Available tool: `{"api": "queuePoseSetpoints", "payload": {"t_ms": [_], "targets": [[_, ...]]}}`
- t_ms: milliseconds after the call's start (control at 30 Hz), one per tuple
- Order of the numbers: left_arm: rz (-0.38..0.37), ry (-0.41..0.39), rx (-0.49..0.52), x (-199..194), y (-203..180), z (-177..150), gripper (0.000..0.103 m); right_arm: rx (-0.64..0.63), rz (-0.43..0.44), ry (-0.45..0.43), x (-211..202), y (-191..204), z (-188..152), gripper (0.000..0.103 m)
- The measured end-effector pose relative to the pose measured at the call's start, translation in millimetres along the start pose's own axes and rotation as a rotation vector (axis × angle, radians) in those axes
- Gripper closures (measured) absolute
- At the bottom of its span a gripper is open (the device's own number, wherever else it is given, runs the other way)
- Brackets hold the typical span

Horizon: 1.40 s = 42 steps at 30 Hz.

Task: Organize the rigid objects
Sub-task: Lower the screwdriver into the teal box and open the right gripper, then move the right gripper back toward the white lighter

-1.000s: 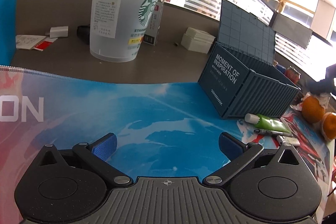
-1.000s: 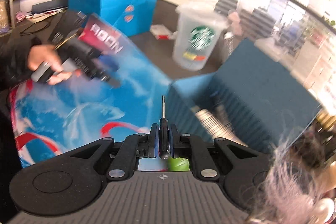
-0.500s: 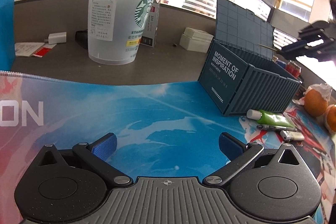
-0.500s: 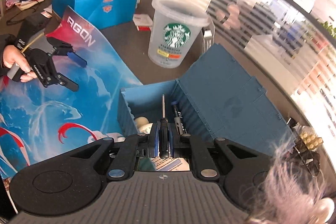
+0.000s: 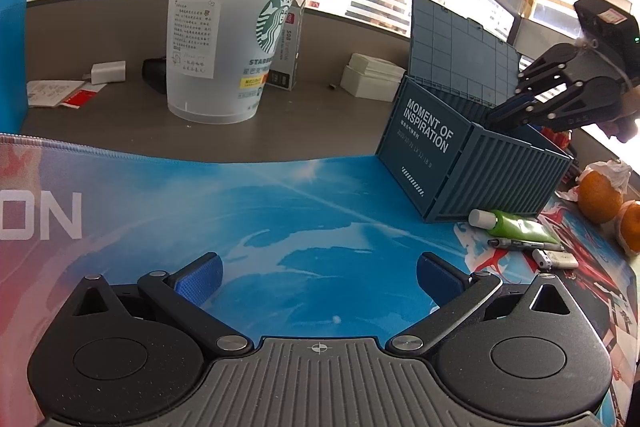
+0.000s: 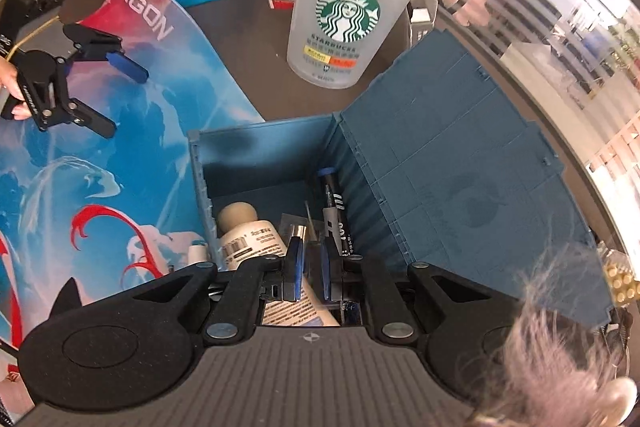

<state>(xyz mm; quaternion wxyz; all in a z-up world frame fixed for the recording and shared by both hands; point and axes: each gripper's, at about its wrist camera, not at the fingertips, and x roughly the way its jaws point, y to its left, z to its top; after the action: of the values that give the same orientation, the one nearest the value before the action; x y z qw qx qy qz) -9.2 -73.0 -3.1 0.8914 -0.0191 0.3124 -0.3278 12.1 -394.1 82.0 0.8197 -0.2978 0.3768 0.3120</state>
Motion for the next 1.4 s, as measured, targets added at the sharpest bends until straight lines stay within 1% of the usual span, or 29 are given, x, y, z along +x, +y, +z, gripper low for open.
{"api": "queuePoseSetpoints", "payload": {"t_ms": [133,267,367,433,467,533,567,600,667,767,900,1067,1200,1333,1400], "targets": [[-0.003,-0.001,-0.003,0.2,0.4,0.1,0.000,0.010,0.008,0.001,7.4,-4.0,0.4,0.094],[-0.002,-0.001,-0.003,0.1,0.3,-0.1,0.000,0.026,-0.004,-0.012,9.5,-5.4,-0.3,0.094],[-0.001,0.000,-0.001,0.2,0.2,0.1,0.000,0.056,-0.018,-0.056,-1.8,-3.1,-0.8,0.094],[0.002,0.001,0.002,0.4,-0.1,0.1,0.000,0.082,-0.021,-0.116,-17.7,2.3,-3.5,0.093],[0.003,0.001,0.003,0.5,-0.4,0.2,0.000,0.099,-0.022,-0.149,-27.2,6.4,-5.6,0.089],[0.003,0.001,0.004,0.7,-0.6,0.4,0.000,0.135,-0.018,-0.220,-46.3,17.0,-11.8,0.076],[0.004,0.001,0.004,0.8,-0.6,0.5,0.000,0.155,-0.017,-0.259,-56.6,24.4,-16.9,0.062],[0.004,0.002,0.004,0.9,-0.7,0.6,0.000,0.170,-0.014,-0.292,-65.0,31.7,-21.5,0.050],[0.005,0.002,0.005,0.9,-0.7,0.5,0.000,0.195,-0.002,-0.350,-79.9,44.9,-35.4,0.040],[0.007,0.003,0.008,1.1,-1.4,0.5,0.000,0.237,0.015,-0.384,-90.4,66.2,-58.1,0.040],[0.009,0.003,0.010,1.1,-1.9,0.3,0.000,0.319,0.022,-0.382,-86.3,87.9,-90.1,0.039],[0.008,0.003,0.009,1.1,-1.9,0.1,0.000,0.452,0.011,-0.307,-62.6,101.6,-132.6,0.039],[0.002,0.000,0.002,0.7,-0.7,-0.2,0.000,0.540,0.004,-0.279,-52.8,104.5,-160.7,0.039],[0.000,-0.001,-0.001,0.0,-0.1,-0.2,0.000,0.591,-0.020,-0.263,-46.3,106.0,-175.6,0.039],[0.000,-0.001,-0.001,-0.1,0.0,-0.1,0.000,0.612,-0.012,-0.256,-41.3,108.5,-177.9,0.039]]}}
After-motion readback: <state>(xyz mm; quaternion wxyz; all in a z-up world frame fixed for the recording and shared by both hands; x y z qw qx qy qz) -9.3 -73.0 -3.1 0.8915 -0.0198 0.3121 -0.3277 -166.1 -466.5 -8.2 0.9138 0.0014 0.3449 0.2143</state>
